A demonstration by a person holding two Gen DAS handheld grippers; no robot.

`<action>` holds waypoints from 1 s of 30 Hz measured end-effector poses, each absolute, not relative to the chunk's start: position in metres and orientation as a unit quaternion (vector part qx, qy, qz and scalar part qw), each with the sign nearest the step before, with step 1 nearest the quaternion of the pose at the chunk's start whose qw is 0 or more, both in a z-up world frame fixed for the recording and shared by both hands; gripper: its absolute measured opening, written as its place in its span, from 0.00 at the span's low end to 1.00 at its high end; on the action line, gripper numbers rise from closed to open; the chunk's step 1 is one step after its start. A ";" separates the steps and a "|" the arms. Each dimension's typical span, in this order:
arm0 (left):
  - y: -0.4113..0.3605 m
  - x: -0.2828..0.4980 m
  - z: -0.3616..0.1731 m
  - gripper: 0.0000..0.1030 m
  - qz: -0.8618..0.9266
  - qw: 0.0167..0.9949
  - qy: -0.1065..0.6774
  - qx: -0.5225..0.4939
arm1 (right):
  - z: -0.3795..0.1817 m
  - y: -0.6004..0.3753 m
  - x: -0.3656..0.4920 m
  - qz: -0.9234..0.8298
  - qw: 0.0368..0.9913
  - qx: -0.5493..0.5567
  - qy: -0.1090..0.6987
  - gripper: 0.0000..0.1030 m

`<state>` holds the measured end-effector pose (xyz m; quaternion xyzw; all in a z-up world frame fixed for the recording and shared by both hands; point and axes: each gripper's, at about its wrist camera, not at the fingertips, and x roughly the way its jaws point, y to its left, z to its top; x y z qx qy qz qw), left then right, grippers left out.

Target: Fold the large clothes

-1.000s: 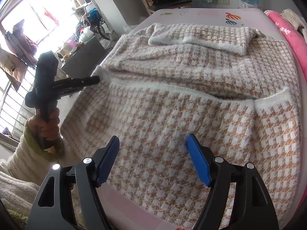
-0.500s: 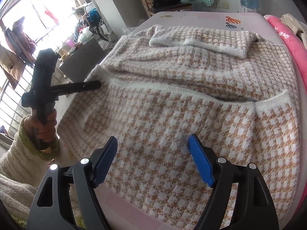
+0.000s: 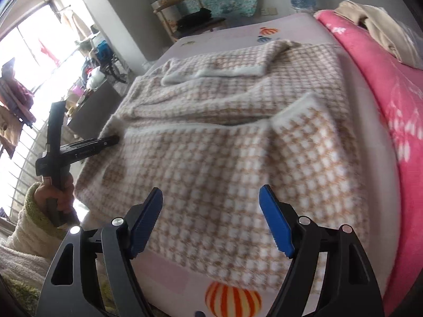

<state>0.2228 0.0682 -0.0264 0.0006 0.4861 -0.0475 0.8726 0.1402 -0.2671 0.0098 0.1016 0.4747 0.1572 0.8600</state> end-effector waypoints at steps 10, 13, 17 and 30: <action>0.066 0.224 -0.028 0.29 -0.032 0.872 0.489 -0.004 | 0.015 -0.329 0.187 0.100 0.880 0.142 0.443 0.53; 0.065 0.225 -0.028 0.29 -0.029 0.871 0.491 -0.004 | 0.004 -0.334 0.211 0.106 0.872 0.154 0.452 0.47; 0.064 0.226 -0.028 0.30 -0.026 0.870 0.493 -0.001 | -0.015 -0.335 0.228 0.112 0.855 0.177 0.475 0.37; 0.062 0.227 -0.028 0.30 -0.025 0.868 0.495 0.010 | -0.025 -0.328 0.208 0.124 0.841 0.146 0.507 0.32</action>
